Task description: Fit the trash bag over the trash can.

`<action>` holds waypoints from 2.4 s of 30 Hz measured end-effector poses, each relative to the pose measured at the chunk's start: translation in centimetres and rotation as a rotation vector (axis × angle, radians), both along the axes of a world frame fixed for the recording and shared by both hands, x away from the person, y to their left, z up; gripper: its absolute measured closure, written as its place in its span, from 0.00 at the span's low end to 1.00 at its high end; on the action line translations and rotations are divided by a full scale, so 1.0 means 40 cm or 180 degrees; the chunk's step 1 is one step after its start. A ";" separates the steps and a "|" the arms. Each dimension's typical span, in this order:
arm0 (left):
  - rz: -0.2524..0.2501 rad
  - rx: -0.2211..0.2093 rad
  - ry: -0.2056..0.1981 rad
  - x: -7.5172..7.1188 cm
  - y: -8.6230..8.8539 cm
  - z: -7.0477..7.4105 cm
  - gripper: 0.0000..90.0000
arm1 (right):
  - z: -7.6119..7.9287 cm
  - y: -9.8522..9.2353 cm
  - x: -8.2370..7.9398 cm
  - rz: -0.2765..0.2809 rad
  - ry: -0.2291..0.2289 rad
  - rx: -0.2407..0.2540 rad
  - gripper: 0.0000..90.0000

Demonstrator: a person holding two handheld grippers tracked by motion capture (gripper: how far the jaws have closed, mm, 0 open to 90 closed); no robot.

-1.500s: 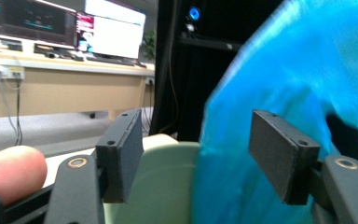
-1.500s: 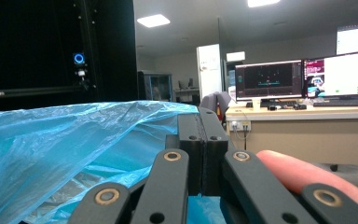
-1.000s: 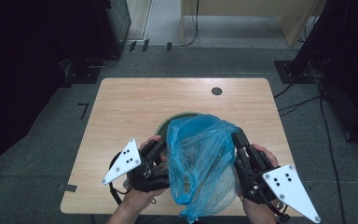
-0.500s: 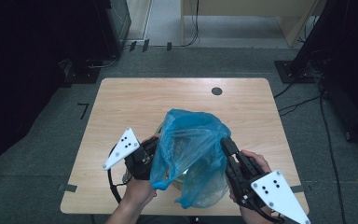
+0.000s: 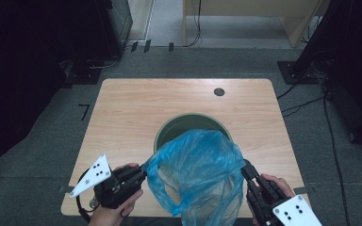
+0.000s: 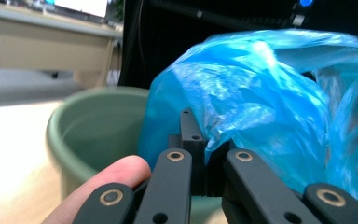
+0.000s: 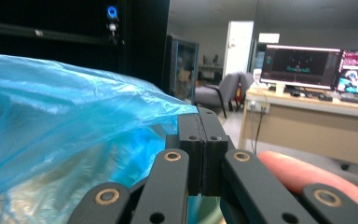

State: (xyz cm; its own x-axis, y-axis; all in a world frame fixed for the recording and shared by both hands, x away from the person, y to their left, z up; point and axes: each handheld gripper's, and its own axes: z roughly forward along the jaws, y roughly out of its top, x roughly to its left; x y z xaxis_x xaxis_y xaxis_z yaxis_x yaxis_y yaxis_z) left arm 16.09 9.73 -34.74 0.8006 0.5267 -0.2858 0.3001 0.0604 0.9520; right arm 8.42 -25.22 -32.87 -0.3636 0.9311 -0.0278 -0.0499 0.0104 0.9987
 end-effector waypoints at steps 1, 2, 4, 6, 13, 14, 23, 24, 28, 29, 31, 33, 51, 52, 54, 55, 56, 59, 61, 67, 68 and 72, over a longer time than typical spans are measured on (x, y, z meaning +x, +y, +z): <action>0.0011 0.0044 0.0009 -0.006 0.008 -0.014 1.00 | -0.008 -0.002 -0.003 -0.0010 0.0025 -0.0011 1.00; 0.0027 0.0082 0.0051 -0.011 0.019 -0.032 1.00 | -0.019 -0.005 -0.007 -0.0030 0.0070 -0.0014 1.00; 0.0085 0.0145 0.0099 -0.013 0.033 -0.060 1.00 | -0.041 -0.014 -0.009 -0.0083 0.0160 -0.0023 1.00; 0.0169 0.0208 0.0157 -0.009 0.044 -0.091 1.00 | -0.064 -0.027 -0.004 -0.0113 0.0271 0.0019 1.00; 0.0535 0.0409 0.0091 0.045 0.051 -0.154 1.00 | -0.143 -0.073 0.051 -0.0373 0.0559 0.0112 1.00; 0.0573 0.0385 0.0108 0.056 0.053 -0.158 1.00 | -0.149 -0.081 0.063 -0.0400 0.0578 0.0131 1.00; 0.0823 0.0137 0.0059 0.110 0.085 -0.137 0.98 | -0.138 -0.098 0.124 -0.0414 0.0483 0.0098 1.00; 0.0829 0.0048 0.0091 0.122 0.088 -0.134 0.97 | -0.134 -0.097 0.131 -0.0391 0.0472 0.0069 1.00; 0.0846 -0.0184 0.0335 0.194 0.091 -0.134 0.94 | -0.131 -0.095 0.176 -0.0368 0.0531 0.0022 1.00; 0.0843 -0.0202 0.0371 0.211 0.088 -0.135 0.94 | -0.134 -0.094 0.188 -0.0376 0.0554 0.0022 1.00; 0.0866 -0.0206 0.0415 0.239 0.079 -0.134 0.93 | -0.139 -0.091 0.215 -0.0382 0.0609 -0.0014 1.00; 0.0794 -0.0213 0.0434 0.264 0.065 -0.133 0.88 | -0.140 -0.090 0.242 -0.0384 0.0662 -0.0020 1.00; 0.0437 -0.0052 0.1349 0.371 -0.047 -0.270 1.00 | -0.267 -0.062 0.387 -0.0078 0.1588 0.0169 1.00; 0.0419 -0.0061 0.1386 0.373 -0.044 -0.273 1.00 | -0.268 -0.057 0.386 -0.0070 0.1594 0.0155 1.00; 0.0393 -0.0043 0.1484 0.377 -0.042 -0.280 1.00 | -0.268 -0.049 0.387 -0.0063 0.1589 0.0148 1.00; 0.0404 -0.0011 0.1529 0.380 -0.042 -0.284 1.00 | -0.265 -0.048 0.389 -0.0061 0.1582 0.0168 1.00; 0.0422 0.0037 0.1562 0.382 -0.043 -0.290 1.00 | -0.261 -0.048 0.390 -0.0065 0.1584 0.0207 1.00; 0.0465 0.0157 0.1654 0.386 -0.046 -0.322 1.00 | -0.243 -0.054 0.389 -0.0028 0.1446 0.0323 1.00; 0.0462 0.0154 0.1667 0.382 -0.048 -0.335 1.00 | -0.235 -0.055 0.387 -0.0039 0.1399 0.0307 1.00; 0.0715 0.0119 0.1251 0.353 -0.042 -0.306 0.98 | -0.258 -0.033 0.400 -0.0173 0.1505 0.0090 1.00; 0.0758 0.0094 0.1190 0.349 -0.041 -0.300 0.97 | -0.270 -0.031 0.405 -0.0172 0.1547 0.0083 1.00; 0.0818 0.0193 0.1239 0.355 -0.049 -0.298 0.97 | -0.320 -0.020 0.416 -0.0079 0.1696 0.0060 1.00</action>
